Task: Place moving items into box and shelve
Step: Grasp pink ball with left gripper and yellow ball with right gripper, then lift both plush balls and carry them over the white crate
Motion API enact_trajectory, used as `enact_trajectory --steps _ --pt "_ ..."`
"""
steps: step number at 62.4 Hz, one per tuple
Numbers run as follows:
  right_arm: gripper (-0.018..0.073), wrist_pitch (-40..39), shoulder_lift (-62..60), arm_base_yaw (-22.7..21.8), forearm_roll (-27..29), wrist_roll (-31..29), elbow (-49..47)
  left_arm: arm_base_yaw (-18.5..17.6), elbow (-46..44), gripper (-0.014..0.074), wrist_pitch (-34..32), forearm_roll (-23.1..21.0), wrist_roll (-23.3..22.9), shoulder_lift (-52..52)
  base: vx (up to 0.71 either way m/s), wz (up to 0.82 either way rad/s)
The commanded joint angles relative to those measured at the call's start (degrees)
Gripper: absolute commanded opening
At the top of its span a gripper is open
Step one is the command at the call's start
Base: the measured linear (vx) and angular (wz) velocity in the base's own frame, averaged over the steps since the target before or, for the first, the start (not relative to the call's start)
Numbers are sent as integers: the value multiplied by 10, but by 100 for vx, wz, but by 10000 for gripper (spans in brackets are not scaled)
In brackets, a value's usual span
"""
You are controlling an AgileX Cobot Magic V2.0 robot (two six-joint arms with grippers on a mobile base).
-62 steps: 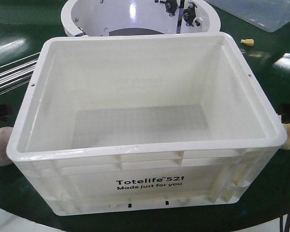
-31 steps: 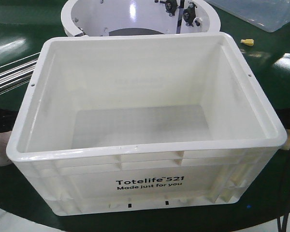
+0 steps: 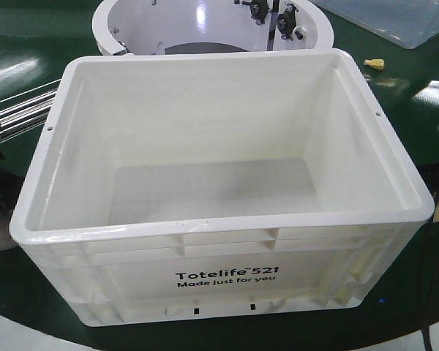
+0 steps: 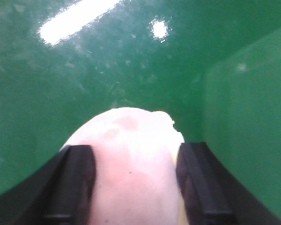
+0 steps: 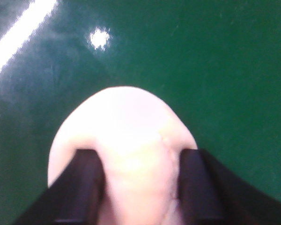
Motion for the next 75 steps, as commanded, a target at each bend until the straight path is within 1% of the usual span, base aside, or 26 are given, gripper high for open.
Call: enact_trajectory --steps 1,2,3,4,7,8,9,10,13,19,25,40,48,53,55,57,59,62,65,66,68,69,70,72,75 --pt "232 -8 -5 -4 -2 -1 -7 -1 -9 340 18 -8 -2 5 0 0" --pt "195 -8 -5 -4 -2 -1 -7 -1 -9 307 19 -8 -2 9 0 0" --pt "158 -9 -5 -4 -2 -1 -7 -1 -9 295 20 -8 -2 10 0 0" --pt "132 -9 -5 -4 -1 -1 -7 -1 -9 246 20 -8 -2 13 0 0" --pt "59 -6 -5 -4 0 -1 -8 -1 -9 170 17 -8 -2 14 0 0" --pt "23 -2 -5 -4 0 -1 -9 -1 -9 132 16 -8 -2 14 0 0" --pt "0 1 -5 -4 0 -1 -9 -1 -10 119 15 -8 -2 14 0 0" --pt "-16 8 -6 -4 1 0 -10 -1 -12 69 15 -8 -2 13 0 0" --pt "-14 29 -12 -4 0 -1 -16 -1 -21 -11 22 -7 -1 7 0 0" --pt "-11 60 -33 -4 -3 -1 -30 -1 -51 -9 38 -6 2 -18 0 0" --pt "-10 72 -62 -4 -5 -1 -48 -1 -86 -7 56 -6 2 -51 0 0" --pt "-7 112 -173 -4 -4 -1 -118 -1 -208 -3 115 -2 2 -136 0 0" --pt "-6 144 -234 -3 8 -1 -181 -3 -286 -3 140 -19 7 -171 0 0" --pt "-6 151 -263 -3 38 -1 -221 -3 -331 -3 144 -48 13 -186 0 0" --pt "-6 151 -273 -2 61 -5 -238 -3 -349 -3 143 -71 13 -189 0 0" --pt "-6 149 -280 3 84 -13 -255 -3 -366 -3 143 -98 14 -192 0 0" --pt "-6 148 -286 13 104 -23 -272 -4 -381 -3 142 -136 20 -193 0 0" --pt "-6 148 -289 33 127 -39 -294 -10 -399 -3 138 -184 47 -194 0 0" --pt "-4 147 -289 72 146 -50 -314 -25 -405 -1 129 -238 86 -193 0 0" --pt "-4 146 -287 93 148 -50 -322 -31 -404 -1 124 -257 97 -193 0 0" --pt "-5 141 -285 120 148 -50 -326 -45 -404 -1 122 -291 126 -190 0 0" --pt "-5 138 -284 125 147 -50 -326 -50 -404 -1 122 -301 134 -186 0 0" --pt "-5 136 -281 148 146 -50 -327 -58 -404 0 122 -316 147 -184 0 0" --pt "-5 134 -276 176 145 -48 -327 -72 -404 -1 124 -341 160 -176 0 0" --pt "-5 138 -263 218 138 -43 -327 -95 -404 -1 126 -359 168 -160 0 0"
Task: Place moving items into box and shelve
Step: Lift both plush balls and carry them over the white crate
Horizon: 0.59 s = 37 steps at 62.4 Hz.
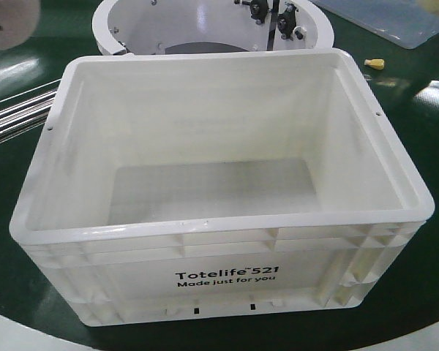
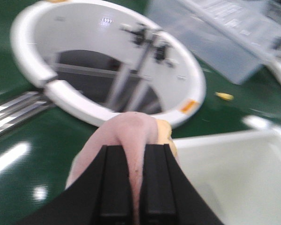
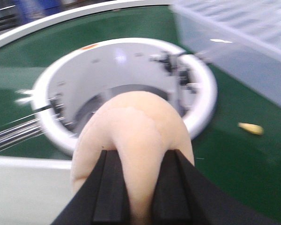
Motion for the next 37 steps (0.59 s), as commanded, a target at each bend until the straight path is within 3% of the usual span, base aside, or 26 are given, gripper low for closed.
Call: enact_trajectory --steps 1,7,13,26,37 --pt "-5 -38 11 60 1 -1 -19 -39 -18 -1 -41 -62 28 16 0 0" --pt "-3 -24 47 134 -34 0 -19 -89 -18 -1 -33 -66 33 57 0 0" --pt "1 -25 88 179 -47 0 -19 -121 -18 0 -20 -67 61 100 0 0" --pt "50 -20 149 193 -47 -1 -19 -130 -18 23 1 -67 120 160 0 0" --pt "218 -12 165 193 -42 21 -19 -130 -18 177 -8 -65 126 178 0 0"
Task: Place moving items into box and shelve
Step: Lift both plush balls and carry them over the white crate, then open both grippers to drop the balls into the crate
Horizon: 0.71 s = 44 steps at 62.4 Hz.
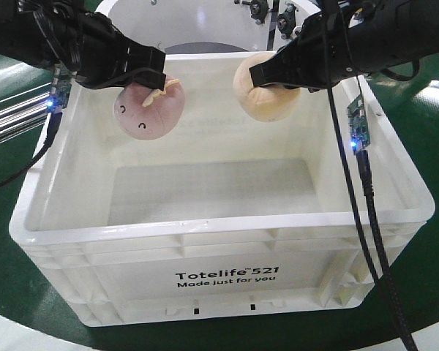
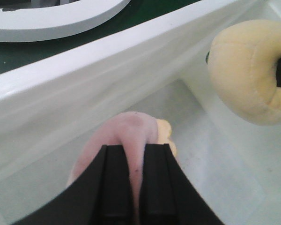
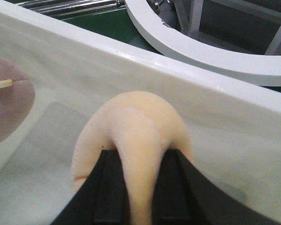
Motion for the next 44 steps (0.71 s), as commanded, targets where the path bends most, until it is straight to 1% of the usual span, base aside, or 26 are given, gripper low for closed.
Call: enact_trajectory --steps 1,2,4,9,12,16,20,25,31,37,44 --pt "237 -32 -19 0 7 6 -18 -3 -18 195 -37 -21 4 -18 0 0" --pt "266 -34 -19 0 7 6 -18 -3 -18 224 -39 -21 4 -15 0 0" --pt "298 -34 -19 0 6 1 -18 -3 -18 266 -41 -21 4 -15 0 0" --pt "456 -35 -19 0 5 -9 -18 -3 -18 410 -45 -21 4 -12 0 0" --pt "531 -37 -19 0 5 -9 -18 -3 -18 491 -48 -24 3 -12 0 0" --pt "614 -36 -20 0 5 -9 -18 -3 -18 560 -63 -39 2 -13 0 0" --pt "651 -38 -22 -1 5 -23 -18 -3 -18 604 -77 -56 2 -13 0 0" --pt "654 -45 -30 -1 1 -51 -18 -3 -18 622 -90 -71 2 -13 0 0" --pt "637 -52 -51 -8 -8 -36 -18 -3 -18 603 -88 -67 5 -21 0 0" --pt "612 -46 -79 -30 -14 -9 -18 -3 -18 573 -87 -42 14 -41 0 0" --pt "590 -26 -113 -71 -31 -2 -18 -3 -18 542 -87 12 13 -76 0 0"
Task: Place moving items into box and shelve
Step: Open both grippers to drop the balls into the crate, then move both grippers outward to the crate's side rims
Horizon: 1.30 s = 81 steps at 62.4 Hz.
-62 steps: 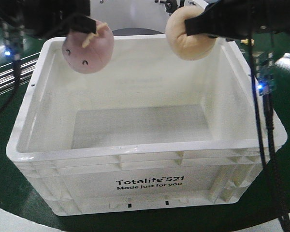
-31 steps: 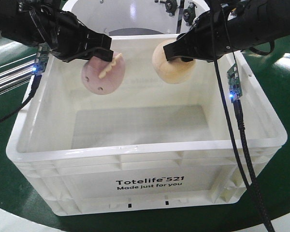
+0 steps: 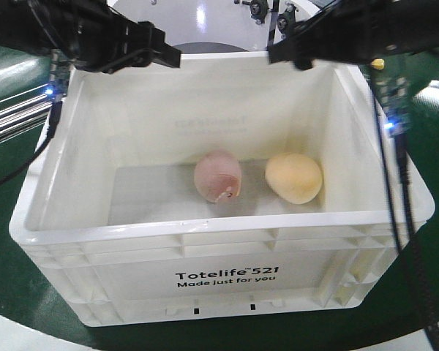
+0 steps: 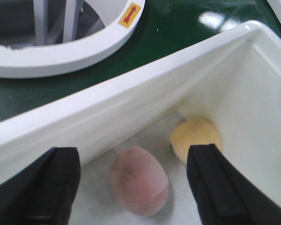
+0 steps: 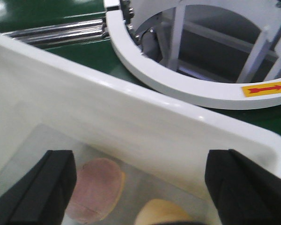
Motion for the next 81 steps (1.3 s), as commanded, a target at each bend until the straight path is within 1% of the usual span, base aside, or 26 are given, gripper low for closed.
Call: enact_trajectory --steps 1,3,7,12,14,16,19,21,23,27,33,36,41,50,59,66,74,78,81 --pt "588 -18 -45 -33 -10 5 -18 -3 -18 537 -29 29 -1 -54 0 0" --pt "587 -6 -53 -47 -11 5 -18 -3 -18 531 -25 50 -15 -65 0 0" --pt "587 31 -63 -73 -9 5 -18 -3 -18 527 -10 103 -73 -87 0 0" --pt "587 64 -66 -88 -10 5 -18 -3 -18 527 19 206 -173 -105 0 0" --pt "587 69 -66 -93 -11 5 -18 -3 -18 527 42 258 -210 -110 0 0" --pt "587 72 -66 -93 -15 5 -18 -3 -16 527 64 294 -239 -112 0 0" --pt "587 79 -65 -92 -18 5 -16 -3 -7 527 90 329 -266 -113 0 0" --pt "587 78 -65 -92 -18 5 -8 -3 4 527 102 337 -268 -113 0 0" --pt "587 73 -66 -92 -18 6 7 -3 17 527 105 336 -268 -113 0 0" --pt "587 55 -68 -92 -17 14 55 -3 52 527 90 325 -269 -113 0 0" --pt "587 -10 -82 -92 3 23 136 -3 101 527 58 292 -269 -125 0 0" --pt "587 -32 -88 -92 17 21 160 -3 116 527 48 289 -269 -131 0 0" --pt "587 -43 -95 -92 36 15 190 -3 142 527 39 289 -275 -145 0 0" --pt "587 -51 -94 -92 38 17 208 -3 178 527 32 287 -298 -158 0 0" --pt "584 -51 -86 -92 44 17 208 -3 212 527 21 252 -298 -157 0 0" --pt "564 -49 -72 -92 47 16 208 -3 229 517 6 239 -298 -157 0 0" --pt "484 -44 -63 -92 47 16 208 -3 229 484 -1 236 -298 -157 0 0" --pt "413 -39 -63 -92 48 16 208 -3 229 442 -3 236 -298 -157 0 0" --pt "330 -34 -63 -92 48 16 208 -3 229 388 2 235 -298 -157 0 0"
